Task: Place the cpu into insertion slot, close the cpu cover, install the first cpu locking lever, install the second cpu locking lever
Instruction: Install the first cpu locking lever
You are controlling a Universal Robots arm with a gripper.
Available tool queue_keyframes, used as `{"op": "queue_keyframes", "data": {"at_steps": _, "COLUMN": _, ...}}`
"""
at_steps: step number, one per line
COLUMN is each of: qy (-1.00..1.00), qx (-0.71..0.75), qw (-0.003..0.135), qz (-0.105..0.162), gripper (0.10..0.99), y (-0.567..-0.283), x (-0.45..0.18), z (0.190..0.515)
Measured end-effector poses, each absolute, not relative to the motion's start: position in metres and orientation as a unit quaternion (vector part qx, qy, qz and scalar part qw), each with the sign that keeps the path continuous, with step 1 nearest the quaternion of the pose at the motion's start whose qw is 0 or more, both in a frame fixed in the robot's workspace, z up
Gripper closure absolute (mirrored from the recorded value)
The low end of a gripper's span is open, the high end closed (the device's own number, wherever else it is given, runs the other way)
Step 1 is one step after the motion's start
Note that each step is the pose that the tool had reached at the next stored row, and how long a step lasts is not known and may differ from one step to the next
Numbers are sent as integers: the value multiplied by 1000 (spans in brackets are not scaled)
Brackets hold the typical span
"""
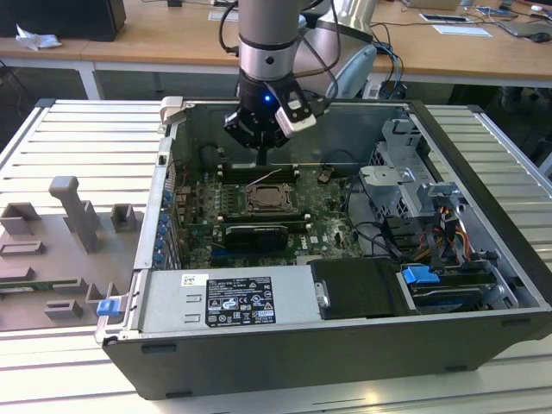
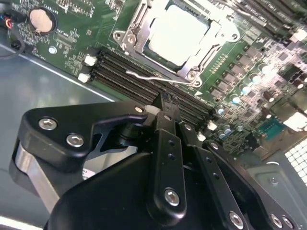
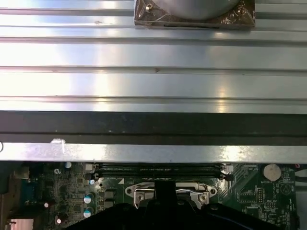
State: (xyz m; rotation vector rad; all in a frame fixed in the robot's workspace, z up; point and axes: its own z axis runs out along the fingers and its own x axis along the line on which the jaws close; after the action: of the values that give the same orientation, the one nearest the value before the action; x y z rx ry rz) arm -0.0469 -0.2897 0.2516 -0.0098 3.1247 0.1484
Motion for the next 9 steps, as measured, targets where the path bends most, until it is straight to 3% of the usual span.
{"op": "queue_keyframes", "data": {"at_steps": 9, "qy": 998, "qx": -31, "qw": 6, "qz": 49, "gripper": 980, "y": -290, "x": -40, "z": 238}}
